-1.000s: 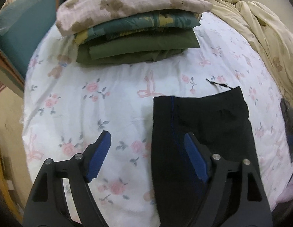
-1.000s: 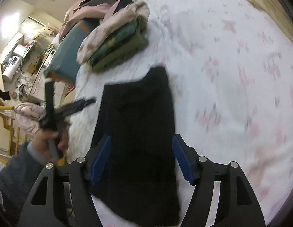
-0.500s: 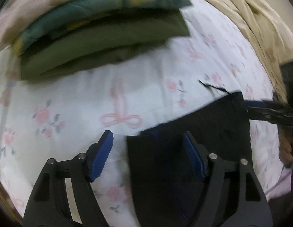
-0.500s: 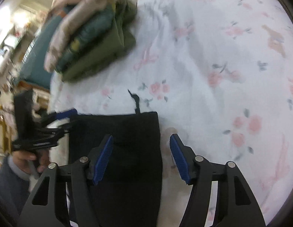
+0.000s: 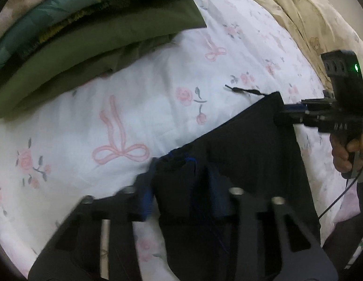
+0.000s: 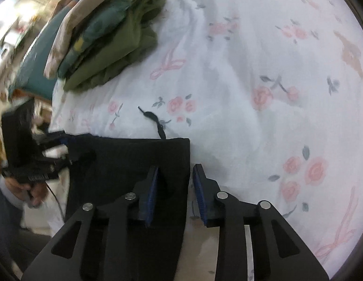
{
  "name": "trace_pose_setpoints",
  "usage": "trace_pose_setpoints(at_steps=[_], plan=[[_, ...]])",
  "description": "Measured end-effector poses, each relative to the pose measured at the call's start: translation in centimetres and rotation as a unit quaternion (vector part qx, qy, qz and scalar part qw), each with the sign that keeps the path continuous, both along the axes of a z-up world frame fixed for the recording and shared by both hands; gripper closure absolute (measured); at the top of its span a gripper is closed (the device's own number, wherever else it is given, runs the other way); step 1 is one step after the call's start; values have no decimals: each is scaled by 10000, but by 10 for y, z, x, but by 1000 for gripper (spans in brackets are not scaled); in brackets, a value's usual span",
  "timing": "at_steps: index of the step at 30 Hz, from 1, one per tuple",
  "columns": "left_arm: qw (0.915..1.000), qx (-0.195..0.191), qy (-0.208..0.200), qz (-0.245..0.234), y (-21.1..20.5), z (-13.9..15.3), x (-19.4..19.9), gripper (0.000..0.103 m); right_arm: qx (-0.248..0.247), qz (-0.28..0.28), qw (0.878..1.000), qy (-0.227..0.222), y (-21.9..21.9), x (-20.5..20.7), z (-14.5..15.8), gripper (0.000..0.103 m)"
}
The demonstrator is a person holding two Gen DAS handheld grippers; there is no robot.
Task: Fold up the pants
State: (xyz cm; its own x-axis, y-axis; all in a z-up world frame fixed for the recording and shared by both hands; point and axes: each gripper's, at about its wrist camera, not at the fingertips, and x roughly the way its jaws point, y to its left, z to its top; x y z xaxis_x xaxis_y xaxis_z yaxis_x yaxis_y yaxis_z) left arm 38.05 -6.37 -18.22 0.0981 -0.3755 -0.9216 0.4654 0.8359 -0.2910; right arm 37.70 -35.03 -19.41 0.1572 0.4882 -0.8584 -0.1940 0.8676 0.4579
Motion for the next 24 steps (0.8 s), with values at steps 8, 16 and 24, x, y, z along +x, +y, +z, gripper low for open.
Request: trace_pose_setpoints(at_steps=[8, 16, 24], plan=[[9914, 166, -1140, -619, -11, 59, -42, 88, 20, 646, 9925, -1043, 5, -38, 58, 82], [9616, 251, -2476, -1153, -12, 126, -133, 88, 199, 767, 9825, -1685, 1, -118, 111, 82], [9373, 547, -2883, -1882, -19, 148, -250, 88, -142, 827, 9816, -1717, 10, -226, 139, 82]])
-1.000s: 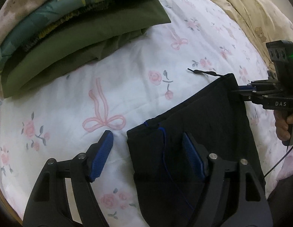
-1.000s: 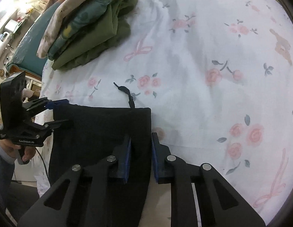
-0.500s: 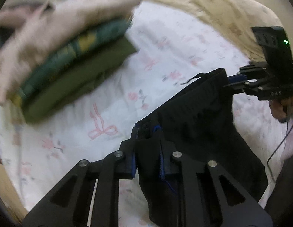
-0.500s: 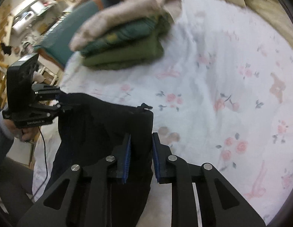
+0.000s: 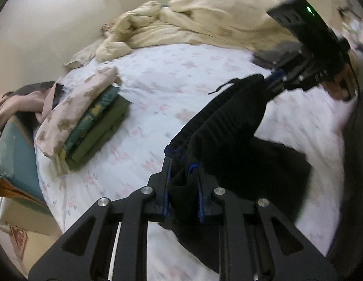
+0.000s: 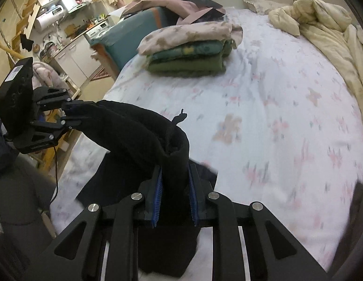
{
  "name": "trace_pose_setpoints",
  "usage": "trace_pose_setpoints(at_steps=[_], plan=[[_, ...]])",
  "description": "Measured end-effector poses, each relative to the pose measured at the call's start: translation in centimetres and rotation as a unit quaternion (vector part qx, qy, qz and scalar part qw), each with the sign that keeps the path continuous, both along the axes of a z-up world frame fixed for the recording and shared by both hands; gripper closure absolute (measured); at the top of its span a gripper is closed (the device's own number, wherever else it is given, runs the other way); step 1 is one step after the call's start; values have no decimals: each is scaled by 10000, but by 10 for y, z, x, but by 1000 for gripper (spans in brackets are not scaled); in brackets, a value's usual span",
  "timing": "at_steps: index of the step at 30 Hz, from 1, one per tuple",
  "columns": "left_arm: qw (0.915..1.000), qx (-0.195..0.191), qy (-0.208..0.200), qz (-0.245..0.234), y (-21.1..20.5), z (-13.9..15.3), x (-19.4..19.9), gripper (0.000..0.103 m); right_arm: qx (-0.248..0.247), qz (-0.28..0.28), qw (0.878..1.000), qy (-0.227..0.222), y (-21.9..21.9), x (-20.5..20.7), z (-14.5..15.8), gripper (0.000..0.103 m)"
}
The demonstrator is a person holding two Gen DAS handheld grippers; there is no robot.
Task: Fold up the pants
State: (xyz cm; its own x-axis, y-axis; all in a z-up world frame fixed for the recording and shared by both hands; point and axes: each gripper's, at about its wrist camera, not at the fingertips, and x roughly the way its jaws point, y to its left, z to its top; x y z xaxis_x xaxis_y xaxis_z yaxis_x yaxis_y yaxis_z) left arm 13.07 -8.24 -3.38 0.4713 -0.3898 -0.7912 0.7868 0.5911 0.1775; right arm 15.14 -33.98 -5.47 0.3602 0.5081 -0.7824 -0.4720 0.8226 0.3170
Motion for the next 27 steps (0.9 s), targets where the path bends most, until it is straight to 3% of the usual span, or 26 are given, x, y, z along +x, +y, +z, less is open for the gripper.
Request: trace_pose_setpoints(at_steps=[3, 7, 10, 11, 12, 14, 17, 20, 22, 25, 27], plan=[[9992, 173, 327, -136, 2, -9, -42, 88, -183, 119, 9997, 145, 8, -44, -4, 82], [9901, 974, 905, -460, -4, -50, -87, 85, -645, 409, 9947, 691, 24, -88, -36, 82], [9705, 2041, 933, -886, -12, -96, -117, 76, -1406, 693, 9811, 1133, 40, -109, -79, 75], [9595, 2433, 1017, -989, -11, -111, -124, 74, -1648, 741, 9753, 1270, 42, -114, -89, 68], [9540, 2589, 1102, -1031, -8, -116, -128, 72, -1913, 818, 9662, 1522, 41, -120, -100, 64], [9492, 2687, 1274, -1025, 2, -116, -130, 70, -1968, 877, 9614, 1710, 35, -125, -103, 66], [9654, 2049, 1484, -638, 18, -87, -115, 67, -1518, 576, 9730, 1641, 16, -121, -78, 66], [9788, 839, 1869, 30, 29, -53, -83, 57, -855, 96, 9890, 1202, 2, -106, -51, 64], [9744, 219, 2114, 730, 30, -44, -58, 57, -565, -114, 9921, 1115, 3, -94, -48, 64], [9634, -571, 2273, 1299, 31, -34, -36, 57, -227, -90, 9923, 1213, 18, -87, -58, 67], [9617, -326, 2146, 1673, 24, -49, -30, 56, -281, 80, 9895, 1418, 28, -85, -73, 67]])
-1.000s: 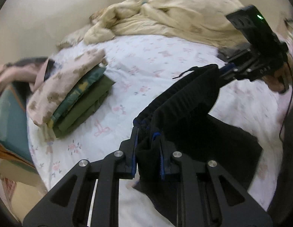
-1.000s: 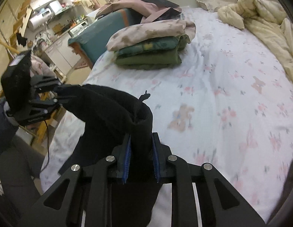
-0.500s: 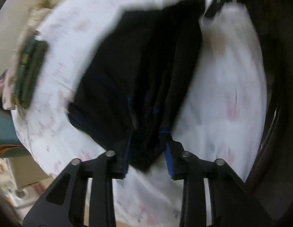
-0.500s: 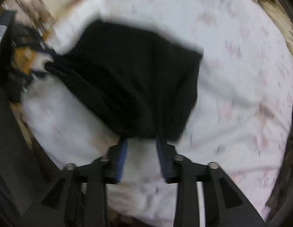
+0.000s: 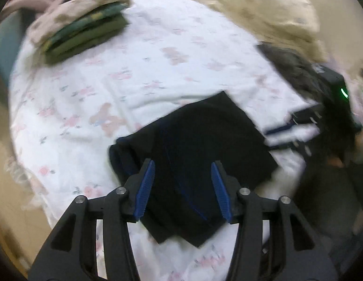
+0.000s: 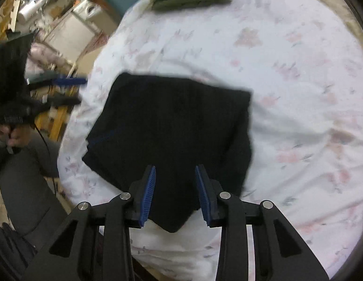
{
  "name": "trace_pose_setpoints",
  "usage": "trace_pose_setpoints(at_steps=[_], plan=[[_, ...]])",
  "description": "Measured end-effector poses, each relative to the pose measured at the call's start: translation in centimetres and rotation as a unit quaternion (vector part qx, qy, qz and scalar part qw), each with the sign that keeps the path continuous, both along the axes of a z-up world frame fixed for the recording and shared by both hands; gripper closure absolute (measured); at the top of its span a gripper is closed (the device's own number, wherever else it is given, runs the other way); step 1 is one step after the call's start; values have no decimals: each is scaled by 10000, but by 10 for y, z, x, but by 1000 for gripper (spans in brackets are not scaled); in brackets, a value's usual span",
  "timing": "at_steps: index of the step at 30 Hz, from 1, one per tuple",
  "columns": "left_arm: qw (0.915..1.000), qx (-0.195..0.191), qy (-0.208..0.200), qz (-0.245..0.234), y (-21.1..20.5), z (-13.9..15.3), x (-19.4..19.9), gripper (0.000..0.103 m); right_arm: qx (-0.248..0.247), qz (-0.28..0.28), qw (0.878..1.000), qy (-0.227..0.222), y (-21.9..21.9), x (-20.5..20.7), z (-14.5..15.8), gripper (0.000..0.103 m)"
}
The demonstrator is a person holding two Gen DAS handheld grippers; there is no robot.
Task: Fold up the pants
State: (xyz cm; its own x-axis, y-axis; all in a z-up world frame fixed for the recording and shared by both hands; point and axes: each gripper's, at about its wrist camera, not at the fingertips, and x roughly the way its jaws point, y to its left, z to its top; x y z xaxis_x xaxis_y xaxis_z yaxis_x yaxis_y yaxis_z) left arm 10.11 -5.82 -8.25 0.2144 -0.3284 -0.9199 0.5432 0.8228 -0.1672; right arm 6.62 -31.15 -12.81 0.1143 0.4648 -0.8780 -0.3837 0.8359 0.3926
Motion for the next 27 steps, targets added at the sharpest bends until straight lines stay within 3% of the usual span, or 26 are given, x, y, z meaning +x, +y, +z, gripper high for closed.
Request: trace_pose_setpoints(at_steps=[3, 5, 6, 8, 10, 12, 13, 15, 20, 24, 27], plan=[[9966, 510, 634, 127, -10, -46, -6, 56, -445, 374, 9976, 387, 15, -11, -27, 67], [9858, 1039, 1318, 75, -15, -86, -18, 56, -649, 386, 9950, 651, 13, -13, -39, 67], [9832, 1119, 1440, 12, -16, -93, -25, 56, -536, 320, 9949, 788, 8, -12, -40, 67], [9850, 1180, 1252, -113, -17, -85, -28, 56, -355, 109, 9961, 803, -5, -9, -31, 66], [9895, 919, 1111, -47, -11, -63, -18, 56, -88, -210, 9983, 542, -21, 0, -15, 64], [9952, 625, 716, 237, 0, -44, -3, 45, 121, -644, 9975, 258, -37, 17, -4, 60], [9958, 618, 463, 490, 7, -37, 7, 34, 152, -812, 9964, 171, -42, 24, -1, 58], [9920, 679, 106, 1055, 22, -33, 30, 27, 209, -1076, 9939, 136, -52, 42, -2, 52], [9855, 493, 389, 1577, 47, -58, 69, 27, 242, -1343, 9903, 262, -64, 81, -22, 52], [9881, 68, 574, 1426, 44, -70, 74, 28, 464, -1445, 9877, 368, -65, 96, -36, 52], [9899, -111, 468, 1332, 40, -67, 76, 28, 606, -1487, 9861, 419, -65, 104, -40, 52]])
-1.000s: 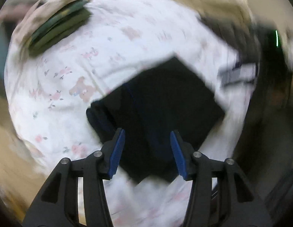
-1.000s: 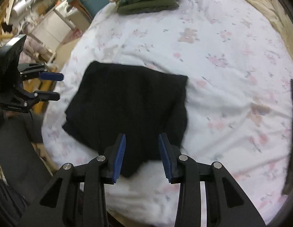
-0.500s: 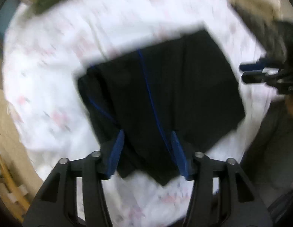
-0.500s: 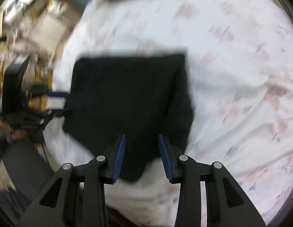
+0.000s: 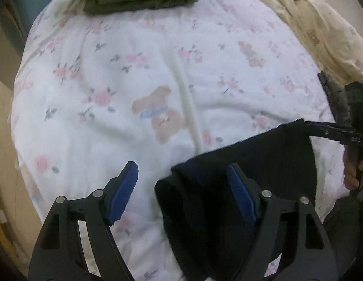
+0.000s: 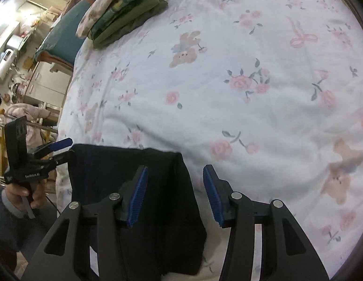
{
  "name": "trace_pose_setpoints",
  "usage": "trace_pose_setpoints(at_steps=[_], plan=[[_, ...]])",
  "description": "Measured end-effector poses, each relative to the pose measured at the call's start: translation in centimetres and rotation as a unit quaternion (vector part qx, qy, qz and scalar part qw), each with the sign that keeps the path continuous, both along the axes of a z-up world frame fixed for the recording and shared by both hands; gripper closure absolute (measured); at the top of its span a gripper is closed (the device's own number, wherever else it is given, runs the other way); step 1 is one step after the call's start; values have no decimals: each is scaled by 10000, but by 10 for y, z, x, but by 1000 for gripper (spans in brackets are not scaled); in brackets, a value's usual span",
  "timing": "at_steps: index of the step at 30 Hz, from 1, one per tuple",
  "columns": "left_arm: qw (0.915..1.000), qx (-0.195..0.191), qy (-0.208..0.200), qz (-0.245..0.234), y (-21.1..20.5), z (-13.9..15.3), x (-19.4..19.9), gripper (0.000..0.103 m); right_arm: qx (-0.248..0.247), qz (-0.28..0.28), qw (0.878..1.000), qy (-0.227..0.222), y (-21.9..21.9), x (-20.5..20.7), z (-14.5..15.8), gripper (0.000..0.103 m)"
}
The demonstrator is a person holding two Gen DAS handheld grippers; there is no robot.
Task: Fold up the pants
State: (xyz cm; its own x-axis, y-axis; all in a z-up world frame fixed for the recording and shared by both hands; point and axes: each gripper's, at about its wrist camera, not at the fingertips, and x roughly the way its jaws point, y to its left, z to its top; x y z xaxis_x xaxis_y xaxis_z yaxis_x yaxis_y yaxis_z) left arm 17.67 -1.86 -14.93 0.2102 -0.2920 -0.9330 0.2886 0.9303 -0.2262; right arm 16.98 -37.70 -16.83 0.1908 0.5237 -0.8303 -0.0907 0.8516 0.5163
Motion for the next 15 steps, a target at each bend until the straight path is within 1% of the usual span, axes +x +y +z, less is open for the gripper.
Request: trace_pose_setpoints(at_steps=[2, 3, 4, 5, 7, 8, 9, 10, 11, 12, 13, 15], plan=[[9999, -112, 90, -28, -3, -3, 3, 28, 89, 7, 10000, 34, 2, 4, -4, 51], [9999, -35, 147, -44, -7, -6, 5, 28, 76, 18, 10000, 48, 6, 7, -5, 51], [9998, 50, 199, -63, -12, -11, 7, 31, 59, 67, 9999, 78, 10, 10, -9, 51], [9995, -1, 308, -114, -14, -20, 9, 50, 11, 122, 9999, 119, 12, 11, -12, 52], [9985, -17, 528, -124, -14, -29, 10, 68, -147, 316, 9993, 117, 22, 12, -17, 52], [9985, -42, 523, -145, -13, -29, 9, 75, -199, 439, 9988, 78, 26, 12, -16, 60], [9978, -169, 612, -181, -12, -29, 10, 82, -223, 563, 9982, 30, 29, 12, -15, 81], [9956, -358, 849, -181, -10, -29, 12, 90, -366, 752, 9965, -83, 36, 10, -11, 85], [9949, -436, 906, -126, -9, -26, 13, 91, -483, 863, 9947, -282, 40, 7, -5, 87], [9951, -473, 866, -69, -8, -20, 14, 92, -480, 976, 9931, -438, 43, 6, 1, 89], [9956, -451, 812, -126, -10, -13, 13, 92, -429, 1037, 9922, -538, 44, 5, 7, 89], [9981, -224, 519, -232, -13, -1, 12, 93, -402, 1005, 9914, -738, 41, 5, 17, 90]])
